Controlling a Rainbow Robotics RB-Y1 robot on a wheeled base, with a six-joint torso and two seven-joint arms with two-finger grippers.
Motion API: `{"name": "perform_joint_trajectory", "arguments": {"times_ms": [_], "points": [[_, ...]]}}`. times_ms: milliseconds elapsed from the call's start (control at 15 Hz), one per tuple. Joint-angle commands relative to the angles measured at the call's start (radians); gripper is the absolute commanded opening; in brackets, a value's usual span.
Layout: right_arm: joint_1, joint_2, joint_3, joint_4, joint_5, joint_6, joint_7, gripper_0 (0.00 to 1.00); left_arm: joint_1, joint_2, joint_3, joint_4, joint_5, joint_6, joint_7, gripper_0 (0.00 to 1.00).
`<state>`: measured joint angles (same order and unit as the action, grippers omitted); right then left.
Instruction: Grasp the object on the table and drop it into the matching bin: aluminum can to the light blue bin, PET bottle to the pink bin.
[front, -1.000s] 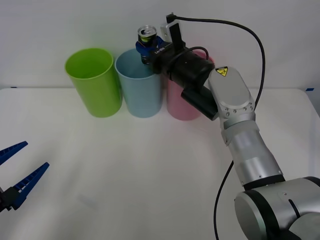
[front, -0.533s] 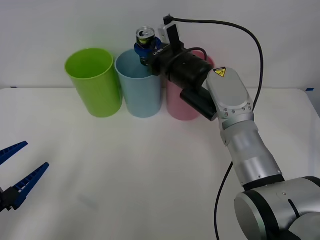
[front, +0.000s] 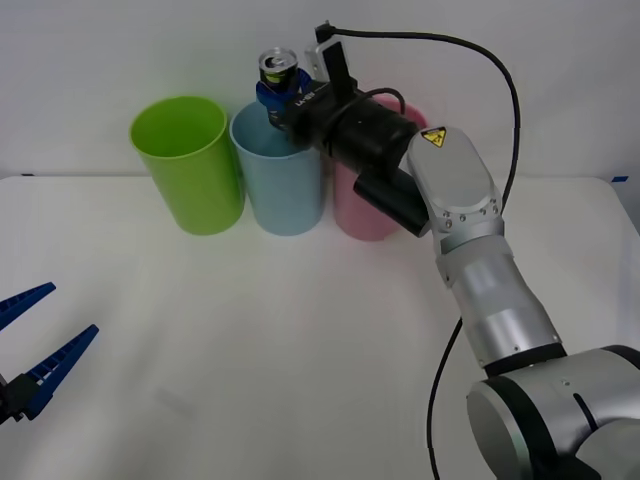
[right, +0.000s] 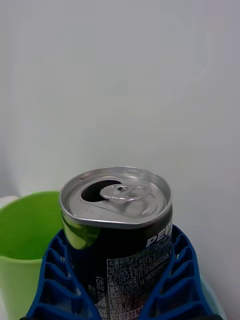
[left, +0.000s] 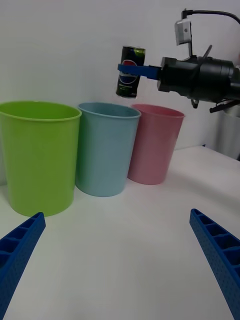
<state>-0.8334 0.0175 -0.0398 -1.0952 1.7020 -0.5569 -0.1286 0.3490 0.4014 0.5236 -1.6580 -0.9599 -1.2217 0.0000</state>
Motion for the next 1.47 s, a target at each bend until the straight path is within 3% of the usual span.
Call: {"name": "perform_joint_trajectory", "arguments": {"times_ms": [67, 267, 733, 800, 867, 1333, 1467], "points": [[-0.029, 0.0, -0.002, 0.023, -0.005, -0.005, 0.001, 0.0, 0.0, 0.0, 0.0, 0.0, 0.0, 0.0, 0.0, 1.0], [-0.151, 0.0, -0.078, 0.186, -0.027, -0.008, 0.026, 0.0, 0.0, 0.0, 0.0, 0.0, 0.0, 0.0, 0.0, 1.0], [-0.177, 0.0, -0.101, 0.219, -0.027, -0.009, 0.063, 0.0, 0.0, 0.0, 0.0, 0.0, 0.0, 0.0, 0.0, 1.0], [-0.176, 0.0, -0.101, 0.219, -0.027, -0.009, 0.066, 0.28, 0.0, 0.0, 0.0, 0.0, 0.0, 0.0, 0.0, 1.0], [-0.176, 0.0, -0.103, 0.219, -0.027, -0.009, 0.069, 1.0, 0.0, 0.0, 0.0, 0.0, 0.0, 0.0, 0.0, 1.0], [-0.148, 0.0, -0.101, 0.216, -0.062, -0.035, 0.09, 1.0, 0.0, 0.0, 0.0, 0.0, 0.0, 0.0, 0.0, 1.0], [-0.098, 0.0, -0.069, 0.146, -0.071, -0.055, 0.089, 1.0, 0.0, 0.0, 0.0, 0.0, 0.0, 0.0, 0.0, 1.0]]}}
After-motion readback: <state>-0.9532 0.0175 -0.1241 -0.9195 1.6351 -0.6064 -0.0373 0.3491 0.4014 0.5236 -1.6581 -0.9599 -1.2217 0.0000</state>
